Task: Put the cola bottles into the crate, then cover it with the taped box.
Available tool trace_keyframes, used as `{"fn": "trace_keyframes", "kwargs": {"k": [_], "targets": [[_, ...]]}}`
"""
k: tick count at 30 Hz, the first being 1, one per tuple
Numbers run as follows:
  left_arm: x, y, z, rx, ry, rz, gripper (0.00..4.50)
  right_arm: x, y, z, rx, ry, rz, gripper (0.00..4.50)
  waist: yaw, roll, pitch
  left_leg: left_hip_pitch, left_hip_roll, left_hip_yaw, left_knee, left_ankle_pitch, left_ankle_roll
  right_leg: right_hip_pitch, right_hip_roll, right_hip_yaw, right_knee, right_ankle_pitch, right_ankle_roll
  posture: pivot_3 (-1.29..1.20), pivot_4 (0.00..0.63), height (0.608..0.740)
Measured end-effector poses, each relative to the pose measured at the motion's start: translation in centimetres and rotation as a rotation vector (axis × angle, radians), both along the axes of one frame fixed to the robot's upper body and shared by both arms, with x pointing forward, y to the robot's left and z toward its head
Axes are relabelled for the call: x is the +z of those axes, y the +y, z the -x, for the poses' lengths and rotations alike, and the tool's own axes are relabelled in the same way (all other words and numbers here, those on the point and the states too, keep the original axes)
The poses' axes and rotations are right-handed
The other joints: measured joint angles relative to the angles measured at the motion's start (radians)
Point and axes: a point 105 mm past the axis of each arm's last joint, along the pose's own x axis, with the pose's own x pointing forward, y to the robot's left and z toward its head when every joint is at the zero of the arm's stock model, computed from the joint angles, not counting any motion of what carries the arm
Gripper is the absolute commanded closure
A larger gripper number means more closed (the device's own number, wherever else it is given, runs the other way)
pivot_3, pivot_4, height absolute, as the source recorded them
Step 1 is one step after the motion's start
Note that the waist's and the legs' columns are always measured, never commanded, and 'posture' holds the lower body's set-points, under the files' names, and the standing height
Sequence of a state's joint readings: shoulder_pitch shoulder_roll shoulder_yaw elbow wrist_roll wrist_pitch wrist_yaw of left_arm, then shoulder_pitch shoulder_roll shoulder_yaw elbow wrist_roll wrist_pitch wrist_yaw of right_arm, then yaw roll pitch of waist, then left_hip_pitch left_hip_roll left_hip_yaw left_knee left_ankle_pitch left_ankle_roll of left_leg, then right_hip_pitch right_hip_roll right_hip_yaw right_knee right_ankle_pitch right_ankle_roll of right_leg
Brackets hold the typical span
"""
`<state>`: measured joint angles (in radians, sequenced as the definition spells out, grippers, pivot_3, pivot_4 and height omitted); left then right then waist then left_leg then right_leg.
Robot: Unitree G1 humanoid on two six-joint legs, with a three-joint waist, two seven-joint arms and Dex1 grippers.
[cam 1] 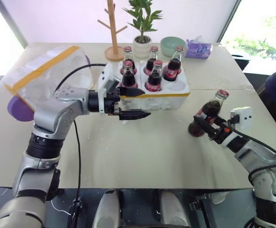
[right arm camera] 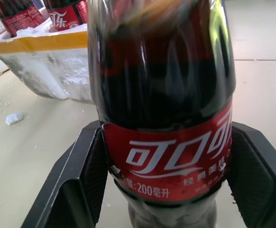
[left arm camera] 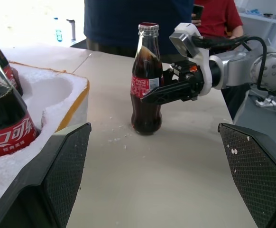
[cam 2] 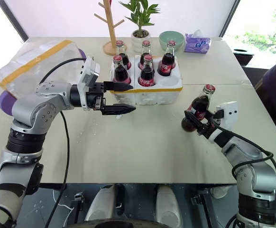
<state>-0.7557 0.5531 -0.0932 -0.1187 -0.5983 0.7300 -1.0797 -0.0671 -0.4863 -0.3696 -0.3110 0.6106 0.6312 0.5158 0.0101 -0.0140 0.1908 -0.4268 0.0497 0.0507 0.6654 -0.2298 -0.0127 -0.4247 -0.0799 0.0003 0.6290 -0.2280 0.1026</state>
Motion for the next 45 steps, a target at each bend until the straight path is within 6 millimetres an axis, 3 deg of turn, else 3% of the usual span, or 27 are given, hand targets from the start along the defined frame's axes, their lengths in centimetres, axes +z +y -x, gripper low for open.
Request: {"fn": "trace_keyframes", "kwargs": {"k": [3,6,10,12,15,17,21,26,28,30,33,38,43,45], "targets": [[0.0,0.3,0.1,0.016,-0.008,-0.010,0.00,1.3,0.8,-0.3,0.065,-0.003,-0.060,1.71,-0.006,0.002,0.001,0.000,0.000,0.001,0.000,0.000,0.000,-0.001,0.000,0.001,0.000,0.000,0.000,0.00,0.150,0.740],[-0.3,0.9,0.0,0.043,-0.006,-0.012,0.00,5.4,1.8,-1.2,0.155,-0.093,-0.066,1.71,-0.020,0.002,0.002,0.000,0.000,0.000,-0.001,0.000,0.000,-0.002,0.001,0.001,0.001,0.000,0.000,0.00,0.150,0.740],[0.3,1.8,-0.2,0.099,-0.029,0.012,0.00,12.6,4.2,-3.5,0.248,-0.281,-0.038,1.71,-0.029,0.002,0.002,0.000,0.001,0.000,-0.003,0.000,0.000,-0.003,0.002,0.001,0.001,0.000,0.000,0.00,0.150,0.740],[0.7,2.3,-0.3,0.124,-0.039,0.027,0.00,14.1,5.3,-5.3,0.247,-0.304,-0.011,1.71,-0.028,0.002,0.002,0.000,0.001,0.000,-0.003,0.000,0.000,-0.003,0.002,0.000,0.001,0.000,0.000,0.00,0.150,0.740],[0.5,2.7,-0.4,0.160,-0.040,0.031,0.00,13.3,6.0,-9.0,0.180,-0.239,0.028,1.71,-0.021,0.002,0.002,-0.001,0.000,0.000,-0.003,0.000,0.000,-0.003,0.001,0.000,0.001,0.000,0.000,0.00,0.150,0.740],[0.4,2.9,-0.5,0.180,-0.040,0.033,0.00,11.3,6.3,-10.5,0.166,-0.170,0.062,1.71,-0.015,0.001,0.002,-0.004,0.000,0.000,-0.003,0.000,0.000,-0.004,0.000,0.000,0.000,0.001,0.003,0.00,0.150,0.740],[1.0,3.0,-0.3,0.198,-0.068,0.039,0.00,7.5,6.5,-11.9,0.165,-0.070,0.140,1.71,-0.010,0.001,0.002,-0.012,0.000,0.000,-0.002,0.000,0.001,-0.011,-0.001,0.000,0.000,0.002,0.004,0.00,0.150,0.740],[0.8,3.8,-0.4,0.238,-0.072,0.028,0.00,6.8,6.7,-12.2,0.182,-0.051,0.160,1.71,-0.007,0.001,0.002,-0.015,0.000,0.000,-0.001,0.000,0.000,-0.015,0.000,-0.001,0.002,0.002,0.004,0.00,0.150,0.740],[0.5,4.2,-0.5,0.260,-0.064,0.025,0.00,6.5,6.6,-12.5,0.176,-0.057,0.169,0.65,-0.009,0.001,0.002,-0.015,0.000,0.000,-0.001,0.000,0.000,-0.015,0.000,-0.001,0.002,0.002,0.004,0.00,0.150,0.740],[0.5,4.8,-0.5,0.281,-0.064,0.014,0.00,6.7,6.7,-12.7,0.169,-0.073,0.188,0.05,-0.013,0.001,0.002,-0.014,0.000,0.000,0.000,0.000,0.000,-0.014,0.000,-0.001,0.002,0.002,0.003,0.00,0.150,0.740],[0.2,6.1,-0.5,0.322,-0.054,-0.020,0.00,6.7,6.8,-12.7,0.175,-0.077,0.195,0.05,-0.018,0.001,0.002,-0.014,0.000,0.000,0.001,0.000,0.000,-0.013,0.000,-0.001,0.001,0.002,0.003,0.00,0.150,0.740],[2.5,10.9,0.2,0.464,-0.093,-0.073,0.00,8.0,4.4,-11.2,0.189,-0.076,0.218,0.05,-0.019,0.001,0.002,-0.016,0.000,0.000,-0.001,0.000,0.000,-0.015,0.000,-0.001,0.001,0.002,0.003,0.00,0.150,0.740],[5.3,18.4,2.9,0.649,-0.101,-0.206,0.00,13.1,1.5,-7.3,0.278,-0.125,0.224,0.05,-0.027,0.001,0.003,-0.015,0.001,0.001,-0.004,0.000,0.000,-0.018,0.000,-0.001,0.002,0.002,0.003,0.00,0.150,0.740],[5.9,21.8,3.8,0.748,-0.072,-0.254,0.00,14.7,1.9,-4.8,0.394,-0.146,0.254,0.05,-0.029,0.001,0.003,-0.014,0.002,0.001,-0.005,0.000,0.000,-0.018,0.000,-0.001,0.001,-0.001,-0.001,0.00,0.150,0.740]]}}
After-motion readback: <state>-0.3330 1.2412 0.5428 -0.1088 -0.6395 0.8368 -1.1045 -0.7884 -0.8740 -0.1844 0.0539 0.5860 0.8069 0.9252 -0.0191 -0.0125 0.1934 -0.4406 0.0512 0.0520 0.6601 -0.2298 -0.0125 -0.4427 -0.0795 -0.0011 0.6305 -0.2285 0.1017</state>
